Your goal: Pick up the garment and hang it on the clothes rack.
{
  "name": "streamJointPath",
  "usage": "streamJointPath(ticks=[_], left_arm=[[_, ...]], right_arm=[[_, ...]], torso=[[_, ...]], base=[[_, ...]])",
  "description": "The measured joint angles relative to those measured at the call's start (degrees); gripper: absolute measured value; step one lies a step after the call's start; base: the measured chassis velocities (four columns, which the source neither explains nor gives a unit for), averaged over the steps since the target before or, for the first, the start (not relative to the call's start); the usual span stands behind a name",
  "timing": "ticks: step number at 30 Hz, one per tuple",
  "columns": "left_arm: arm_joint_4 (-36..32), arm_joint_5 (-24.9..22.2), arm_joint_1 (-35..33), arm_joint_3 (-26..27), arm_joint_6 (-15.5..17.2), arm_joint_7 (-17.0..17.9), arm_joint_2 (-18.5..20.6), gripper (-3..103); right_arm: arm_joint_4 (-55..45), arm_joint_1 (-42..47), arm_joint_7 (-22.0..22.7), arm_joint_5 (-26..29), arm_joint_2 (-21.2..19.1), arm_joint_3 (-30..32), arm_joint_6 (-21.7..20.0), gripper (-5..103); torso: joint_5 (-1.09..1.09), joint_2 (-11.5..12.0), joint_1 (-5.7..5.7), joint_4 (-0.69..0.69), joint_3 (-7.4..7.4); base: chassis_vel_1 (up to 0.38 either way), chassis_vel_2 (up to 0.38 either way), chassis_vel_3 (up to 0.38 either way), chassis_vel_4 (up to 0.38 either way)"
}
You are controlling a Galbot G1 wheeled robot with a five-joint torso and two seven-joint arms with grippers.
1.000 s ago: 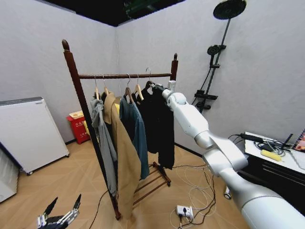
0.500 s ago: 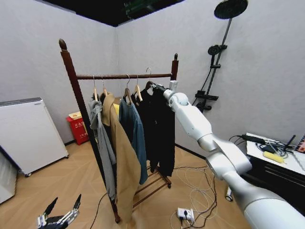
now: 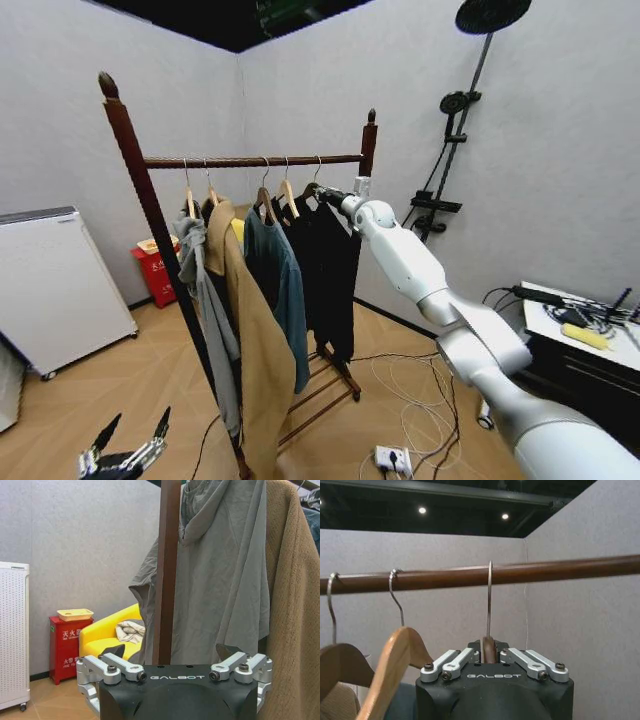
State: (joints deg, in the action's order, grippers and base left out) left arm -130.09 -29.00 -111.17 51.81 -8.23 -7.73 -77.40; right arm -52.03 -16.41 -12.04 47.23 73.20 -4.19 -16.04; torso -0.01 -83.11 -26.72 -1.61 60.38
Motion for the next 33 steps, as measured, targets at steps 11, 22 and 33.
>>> streamJointPath(ticks=[11, 22, 33], left_arm=[[0.0, 0.0, 0.0, 0.0, 0.0, -0.03, 0.0, 100], [-0.01, 0.0, 0.0, 0.0, 0.0, 0.0, 0.0, 100], [0.0, 0.0, 0.0, 0.0, 0.0, -0.01, 0.0, 100]], right_arm=[[-18.92, 8.04, 6.44, 1.1, -10.05, 4.04, -0.28, 53], [-53.61, 47.27, 15.58, -4.06, -28.1, 27.86, 5.7, 96], [-76.67, 108.08, 18.62, -16.79, -15.24, 59.63, 24.27, 100]], torso=[[0.01, 0.01, -0.05, 0.0, 0.01], [0.07, 0.01, -0.05, -0.03, 0.02], [0.02, 0.0, -0.03, -0.04, 0.0]], base=[[0.0, 0.0, 0.0, 0.0], [0.0, 0.0, 0.0, 0.0], [0.0, 0.0, 0.0, 0.0]])
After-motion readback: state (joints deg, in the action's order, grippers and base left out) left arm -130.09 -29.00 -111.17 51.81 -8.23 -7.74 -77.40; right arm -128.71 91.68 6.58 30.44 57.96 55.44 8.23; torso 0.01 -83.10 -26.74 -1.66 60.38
